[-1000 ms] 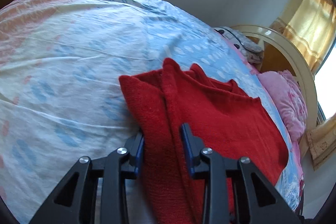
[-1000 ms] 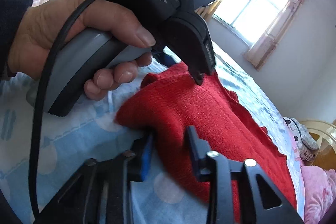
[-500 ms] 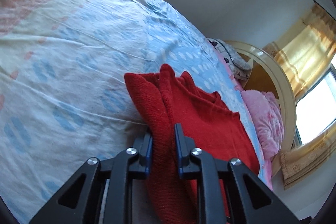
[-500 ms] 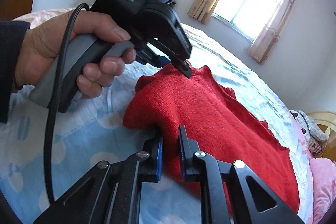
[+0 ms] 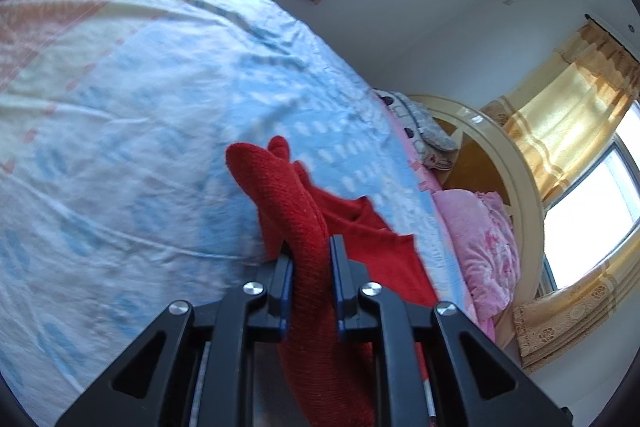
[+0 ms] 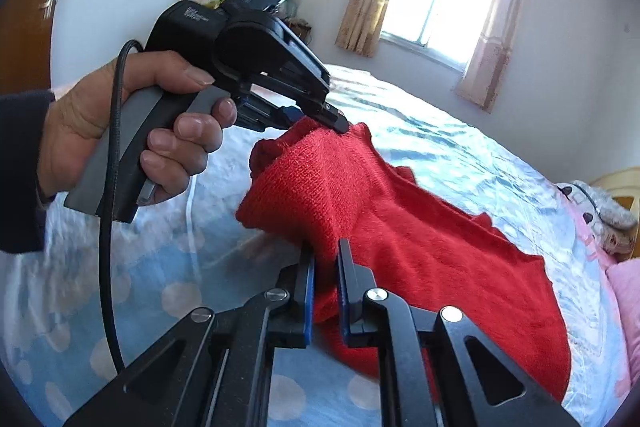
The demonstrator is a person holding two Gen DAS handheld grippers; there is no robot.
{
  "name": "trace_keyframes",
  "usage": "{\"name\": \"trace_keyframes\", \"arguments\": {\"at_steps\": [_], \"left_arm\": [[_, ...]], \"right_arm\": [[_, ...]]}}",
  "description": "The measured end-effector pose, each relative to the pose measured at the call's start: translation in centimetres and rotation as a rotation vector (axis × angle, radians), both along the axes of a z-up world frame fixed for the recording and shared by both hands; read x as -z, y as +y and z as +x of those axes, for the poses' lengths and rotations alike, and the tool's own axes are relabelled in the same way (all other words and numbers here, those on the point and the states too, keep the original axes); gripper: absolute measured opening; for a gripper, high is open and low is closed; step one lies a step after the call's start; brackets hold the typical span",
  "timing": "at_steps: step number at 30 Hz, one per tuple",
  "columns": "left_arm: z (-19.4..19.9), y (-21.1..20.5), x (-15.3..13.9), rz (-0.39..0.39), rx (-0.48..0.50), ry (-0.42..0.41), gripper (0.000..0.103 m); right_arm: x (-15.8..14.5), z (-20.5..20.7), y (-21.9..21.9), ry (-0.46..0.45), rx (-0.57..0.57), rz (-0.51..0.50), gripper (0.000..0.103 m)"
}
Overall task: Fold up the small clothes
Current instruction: 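Grasp the side edge with both tools and fold it over the rest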
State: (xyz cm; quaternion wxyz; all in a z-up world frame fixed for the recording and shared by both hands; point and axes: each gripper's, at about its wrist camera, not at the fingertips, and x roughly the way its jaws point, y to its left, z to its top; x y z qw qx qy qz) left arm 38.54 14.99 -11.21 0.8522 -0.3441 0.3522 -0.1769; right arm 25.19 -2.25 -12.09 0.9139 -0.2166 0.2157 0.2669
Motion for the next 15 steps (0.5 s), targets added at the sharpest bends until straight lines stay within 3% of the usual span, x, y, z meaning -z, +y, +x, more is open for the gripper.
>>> {"name": "trace_keyframes", "arguments": {"at_steps": [6,15], "left_arm": [[0.9,-2.7,-2.8,0.002,0.029,-0.064,0.016],[2.7,-6.9,-3.3,0.020,0.075,-0.075,0.015]], "right_arm": [[-1.9,-0.1,-2.9,-0.061,0.044,0.054,0.008],[-2.3,1.8,-7.6,-0.026,0.121,0.136,0.008]]}}
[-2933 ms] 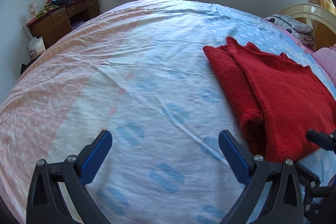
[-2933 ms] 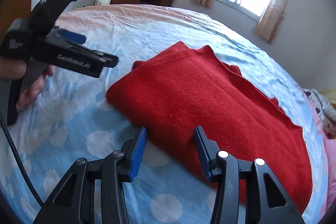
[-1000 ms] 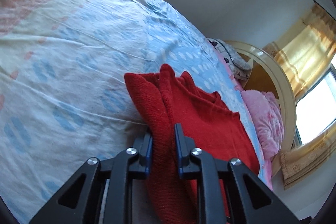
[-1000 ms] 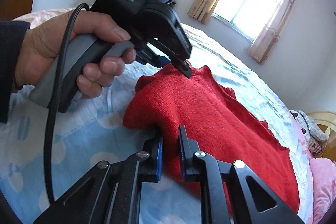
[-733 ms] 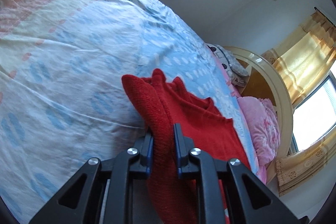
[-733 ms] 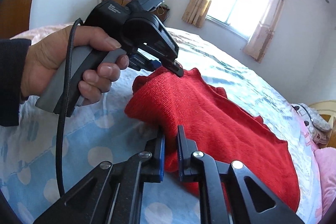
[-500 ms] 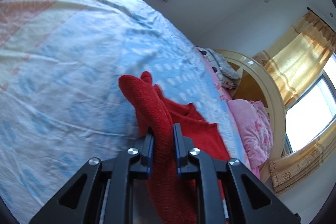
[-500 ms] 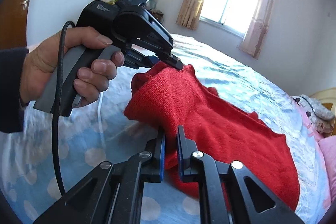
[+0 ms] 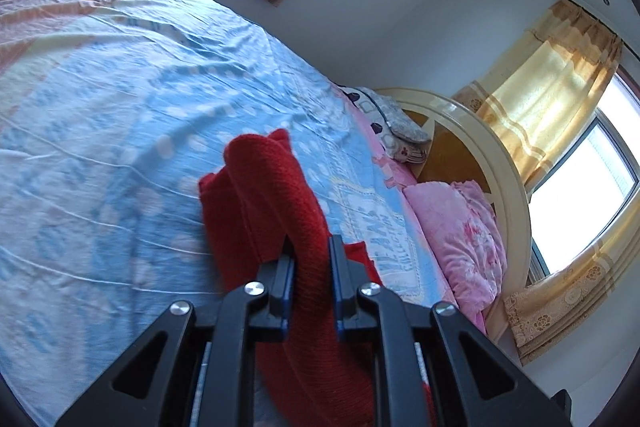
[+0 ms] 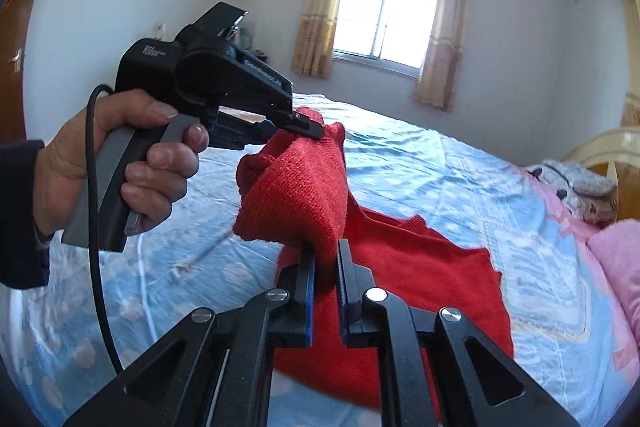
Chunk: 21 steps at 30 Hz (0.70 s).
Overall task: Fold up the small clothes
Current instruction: 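Grasp the side edge with both tools and fold it over the rest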
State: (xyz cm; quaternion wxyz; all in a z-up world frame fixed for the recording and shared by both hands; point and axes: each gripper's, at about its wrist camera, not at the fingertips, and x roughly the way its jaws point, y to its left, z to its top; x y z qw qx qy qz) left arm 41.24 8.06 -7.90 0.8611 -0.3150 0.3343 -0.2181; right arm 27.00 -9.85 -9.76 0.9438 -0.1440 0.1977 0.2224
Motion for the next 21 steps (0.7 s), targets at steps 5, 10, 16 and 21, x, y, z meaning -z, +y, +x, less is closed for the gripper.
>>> {"name": "trace_keyframes", "arguments": {"at_steps": [5,10,16,21], "left_arm": [[0.8,-2.9,-0.4,0.025,0.044,-0.013,0.015],[2.2,-6.1,-0.1,0.029,0.086,0.003,0.015],[3.8,-10.2,1.4,0.044,0.129,0.045,0.014],[4.3,-13.4,1.9,0.057,0.172,0.063,0.014]], "right_arm": [[0.1,0.4,-2.2,0.019,0.020,0.015,0.007],[0.1,1.1,-4.9,0.031,0.059,0.031,0.007],[0.9,2.5,-8.6,0.079,0.114,0.056,0.007],[1.6,2.4,-10.9,0.106,0.147,0.060,0.007]]}}
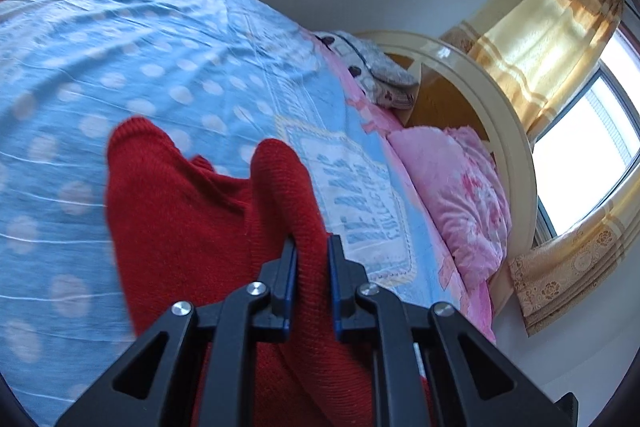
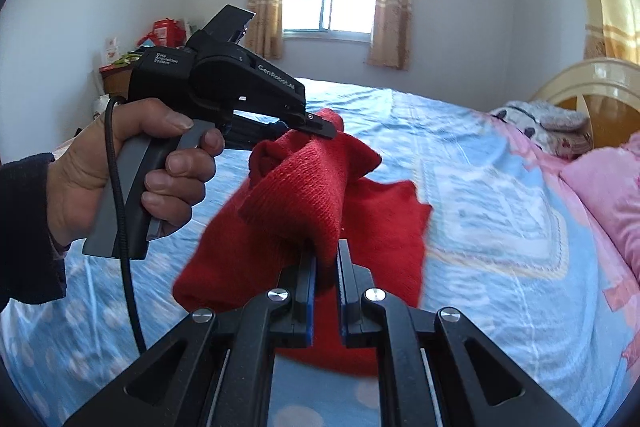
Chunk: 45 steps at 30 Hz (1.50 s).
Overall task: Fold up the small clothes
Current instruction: 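Grasp the side edge with both tools and fold it over the rest, then open both tools to release the folded sweater bundle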
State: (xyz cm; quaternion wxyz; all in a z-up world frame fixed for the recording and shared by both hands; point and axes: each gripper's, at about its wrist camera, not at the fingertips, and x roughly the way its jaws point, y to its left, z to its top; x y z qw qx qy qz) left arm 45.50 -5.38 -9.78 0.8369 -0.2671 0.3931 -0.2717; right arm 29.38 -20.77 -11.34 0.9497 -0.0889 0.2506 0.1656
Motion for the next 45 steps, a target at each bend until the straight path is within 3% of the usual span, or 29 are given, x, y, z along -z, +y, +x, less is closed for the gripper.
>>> {"name": "trace_keyframes", "arguments": {"at_steps": [5,8,15,19,22,23,26,28,33,37,41,45], "left_arm": [[-0.1,-2.4,-0.5,0.014,0.039,-0.004,0.014],[0.0,-3.6,-0.2,0.032,0.059,0.004,0.013],[-0.2,-7.0,0.7,0.149,0.092,0.004,0.015],[-1.3,-8.0,-0.3,0.227,0.083,-0.025,0.038],[-3.6,-7.1,-1.9,0.284,0.077,-0.126,0.065],[-4.1,-6.6,-2.2,0.299,0.069,-0.153,0.069],[-6.3,-4.1,-2.3,0.366,0.025,-0.217,0.079],[-7.7,-2.3,-1.3,0.409,-0.012,-0.237,0.083],[-9.1,0.3,2.5,0.506,-0.030,-0.197,0.085],[-8.7,1.0,3.6,0.459,-0.045,-0.161,0.091],[-8.4,1.5,4.0,0.435,-0.051,-0.134,0.096],[-8.4,2.7,4.4,0.372,-0.069,-0.103,0.098]], "right_arm": [[0.4,-0.5,-1.8,0.028,0.016,0.017,0.007],[1.2,-0.3,-3.1,0.090,0.023,0.053,0.007],[2.7,0.1,-5.3,0.222,0.059,0.117,0.006],[3.5,0.1,-5.9,0.278,0.068,0.145,0.007],[3.6,-0.2,-6.0,0.283,0.063,0.139,0.007],[3.6,-0.2,-6.1,0.282,0.062,0.140,0.007],[3.6,-0.2,-6.7,0.293,0.060,0.176,0.008],[3.5,-0.2,-7.5,0.294,0.083,0.196,0.015],[1.5,-0.5,-10.7,0.227,0.163,0.309,0.021],[-0.8,1.3,-12.1,0.195,0.206,0.398,0.028],[-3.1,5.0,-9.6,0.198,0.169,0.322,0.028],[-3.0,9.0,-7.3,0.315,0.189,0.266,0.028]]}}
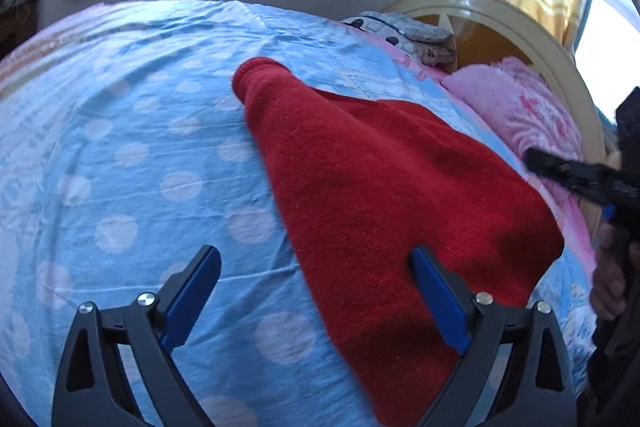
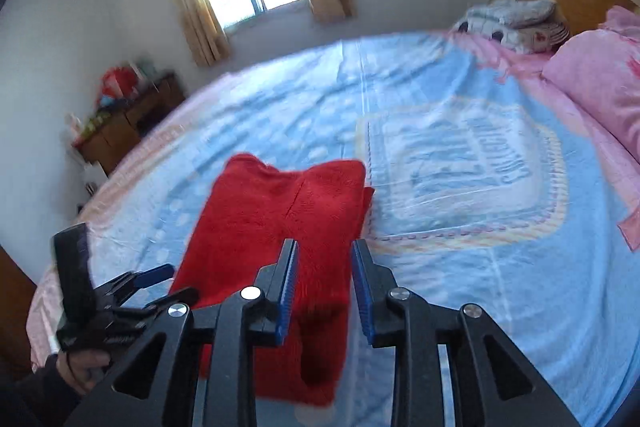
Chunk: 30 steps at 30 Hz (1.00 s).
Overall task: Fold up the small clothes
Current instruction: 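Open both tools to release the folded sweater bundle, then pinch and tidy the edge of the folded bundle with the right tool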
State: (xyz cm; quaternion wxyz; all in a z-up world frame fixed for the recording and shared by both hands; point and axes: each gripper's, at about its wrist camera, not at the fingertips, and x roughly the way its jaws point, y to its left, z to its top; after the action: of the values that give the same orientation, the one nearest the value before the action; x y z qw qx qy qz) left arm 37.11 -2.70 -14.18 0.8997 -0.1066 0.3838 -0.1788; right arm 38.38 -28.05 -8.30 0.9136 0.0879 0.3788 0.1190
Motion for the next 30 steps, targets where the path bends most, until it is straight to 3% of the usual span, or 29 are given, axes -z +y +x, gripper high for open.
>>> {"name": "trace_keyframes", "arguments": {"at_steps": [2,6,10,14,16,19,22,23,26,30], "left_arm": [[-0.1,0.8,0.3,-0.030,-0.009,0.020,0.099],[-0.4,1.0,0.4,0.016,0.002,0.030,0.103],[-0.5,1.5,0.6,-0.013,0.034,0.037,0.103],[-0.4,1.9,0.8,-0.043,0.029,0.044,0.103],[-0.6,1.8,0.8,-0.037,0.019,0.031,0.103],[-0.8,1.9,0.8,-0.036,0.015,0.025,0.103],[-0.6,2.2,1.0,-0.060,0.020,0.037,0.103],[-0.5,2.3,1.0,-0.067,0.022,0.038,0.103],[-0.7,2.5,0.9,-0.080,0.020,0.036,0.103],[-0.9,3.4,0.9,-0.138,0.020,0.028,0.103]], "right_arm": [[1.1,0.3,0.5,0.062,0.001,0.034,0.028],[4.9,-2.2,1.7,0.146,-0.037,-0.042,0.028],[3.4,-3.5,1.1,0.124,-0.093,-0.062,0.030],[-0.1,-0.5,0.6,0.000,-0.042,-0.094,0.031],[-1.1,1.9,1.3,-0.017,-0.075,-0.079,0.031],[-0.5,5.6,3.8,0.043,-0.161,-0.089,0.031],[3.8,9.1,5.7,0.184,-0.156,-0.224,0.031],[4.8,9.5,5.7,0.191,-0.145,-0.234,0.031],[3.8,8.1,4.6,0.130,-0.123,-0.174,0.031],[0.6,2.2,2.5,0.011,-0.141,-0.058,0.033]]}}
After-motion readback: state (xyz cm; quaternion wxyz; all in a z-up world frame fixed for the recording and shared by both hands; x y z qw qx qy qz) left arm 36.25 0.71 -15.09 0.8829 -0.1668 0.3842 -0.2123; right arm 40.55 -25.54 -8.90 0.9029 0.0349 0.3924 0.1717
